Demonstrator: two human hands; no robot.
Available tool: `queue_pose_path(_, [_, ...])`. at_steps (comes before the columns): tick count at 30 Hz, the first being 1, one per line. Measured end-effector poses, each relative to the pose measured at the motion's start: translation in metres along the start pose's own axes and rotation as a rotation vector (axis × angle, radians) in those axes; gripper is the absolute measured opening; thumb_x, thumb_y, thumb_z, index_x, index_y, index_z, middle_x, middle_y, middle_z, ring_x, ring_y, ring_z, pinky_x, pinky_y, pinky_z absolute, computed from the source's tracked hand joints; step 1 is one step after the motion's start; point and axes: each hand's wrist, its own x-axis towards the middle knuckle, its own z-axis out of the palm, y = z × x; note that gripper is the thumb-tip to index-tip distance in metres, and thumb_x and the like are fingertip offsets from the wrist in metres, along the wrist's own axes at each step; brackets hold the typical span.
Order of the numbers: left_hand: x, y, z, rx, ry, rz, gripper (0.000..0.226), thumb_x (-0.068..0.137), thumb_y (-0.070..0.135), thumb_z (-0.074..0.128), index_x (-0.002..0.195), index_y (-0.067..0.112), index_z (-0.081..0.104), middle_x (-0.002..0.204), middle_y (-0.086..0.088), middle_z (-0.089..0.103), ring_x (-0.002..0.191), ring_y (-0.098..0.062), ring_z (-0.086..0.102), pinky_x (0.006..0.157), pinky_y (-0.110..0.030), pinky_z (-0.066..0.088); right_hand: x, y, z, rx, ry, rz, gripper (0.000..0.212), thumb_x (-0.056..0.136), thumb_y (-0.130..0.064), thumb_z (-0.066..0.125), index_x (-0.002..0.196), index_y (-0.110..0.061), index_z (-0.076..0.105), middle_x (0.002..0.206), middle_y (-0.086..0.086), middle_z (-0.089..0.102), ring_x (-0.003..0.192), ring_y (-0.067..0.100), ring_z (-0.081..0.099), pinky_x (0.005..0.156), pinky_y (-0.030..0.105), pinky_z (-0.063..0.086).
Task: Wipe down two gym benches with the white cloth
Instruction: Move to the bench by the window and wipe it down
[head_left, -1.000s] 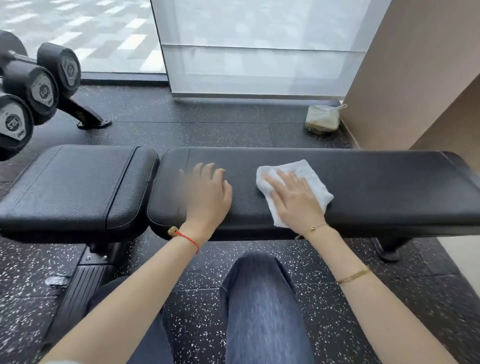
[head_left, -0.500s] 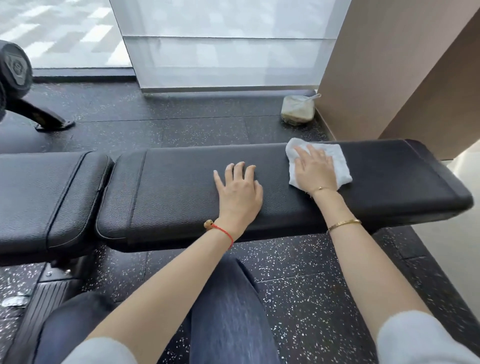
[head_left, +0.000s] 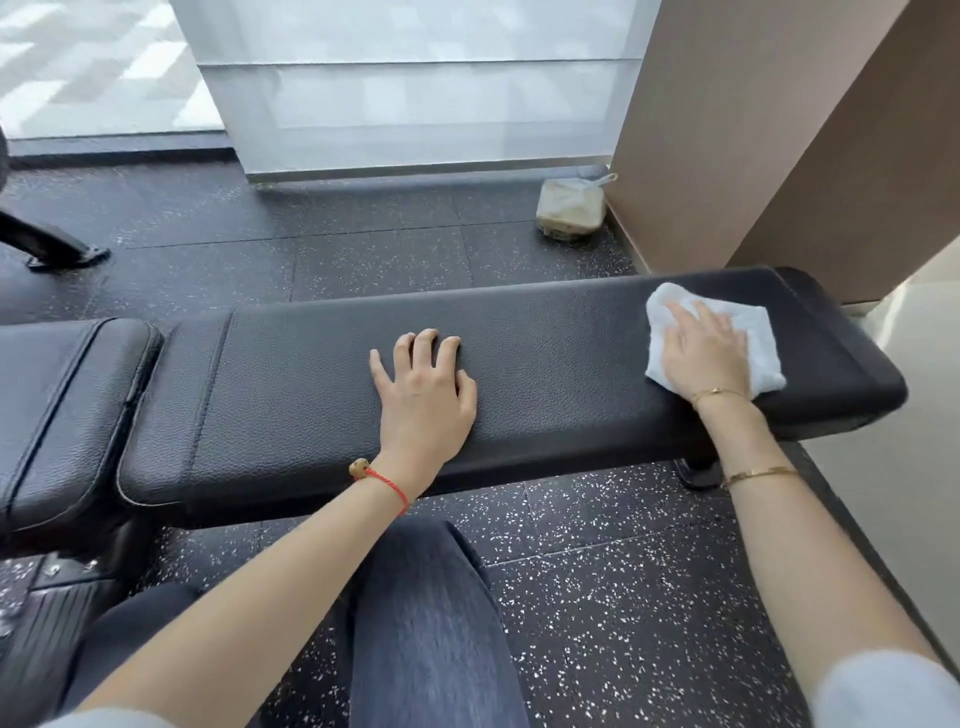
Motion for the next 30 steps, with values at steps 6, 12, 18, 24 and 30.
queue_pose_path(6, [-0.001,0.000,0.002,-0.014,-0.001,0.002,0.040,0.092,0.032,0.046,0.129,0.021,0.053,0.138,-0.004,0.050,0.133,-0.029,0.040,0.113,-0.063,0.023,-0.073,-0.029,0.017,0.085,-0.125,-0.382,0.045,0.104,-0.035,0.029,0.149,-0.035,0.034,0.162,-0.004,0.022,0.151,0.022,0.012,0.124,0.040,-0.001])
queue_pose_path(12, [-0.002,0.003,0.001,-0.002,-0.016,-0.006,0.041,0.093,0.031,0.047,0.132,0.020,0.053,0.141,-0.006,0.050,0.135,-0.030,0.039,0.114,-0.063,0.022,-0.031,0.018,0.007,0.061,-0.090,-0.230,0.046,0.103,-0.032,0.029,0.148,-0.033,0.036,0.161,0.000,0.025,0.149,0.025,0.018,0.123,0.046,0.004])
queue_pose_path(18, [-0.001,0.004,0.000,0.015,-0.011,-0.015,0.040,0.091,0.032,0.046,0.129,0.021,0.054,0.139,-0.005,0.052,0.133,-0.029,0.041,0.113,-0.063,0.025,0.058,-0.042,0.015,0.013,-0.141,-0.156,0.048,0.103,-0.035,0.022,0.150,-0.031,0.031,0.160,0.003,0.026,0.146,0.029,0.020,0.120,0.052,0.008])
queue_pose_path(24, [0.000,0.004,-0.001,0.016,-0.002,-0.032,0.040,0.091,0.032,0.049,0.129,0.023,0.055,0.138,-0.002,0.053,0.132,-0.027,0.042,0.113,-0.060,0.025,0.000,-0.101,0.032,0.027,-0.207,-0.627,0.046,0.103,-0.034,0.031,0.149,-0.030,0.033,0.157,0.003,0.030,0.145,0.028,0.022,0.120,0.046,0.010])
queue_pose_path(30, [0.000,0.007,-0.002,0.043,-0.008,-0.029,0.040,0.092,0.031,0.048,0.130,0.021,0.055,0.139,-0.003,0.052,0.132,-0.028,0.042,0.113,-0.059,0.025,0.030,-0.030,0.019,0.065,-0.165,-0.420,0.047,0.105,-0.033,0.029,0.151,-0.031,0.030,0.160,0.004,0.025,0.148,0.025,0.019,0.122,0.044,0.006])
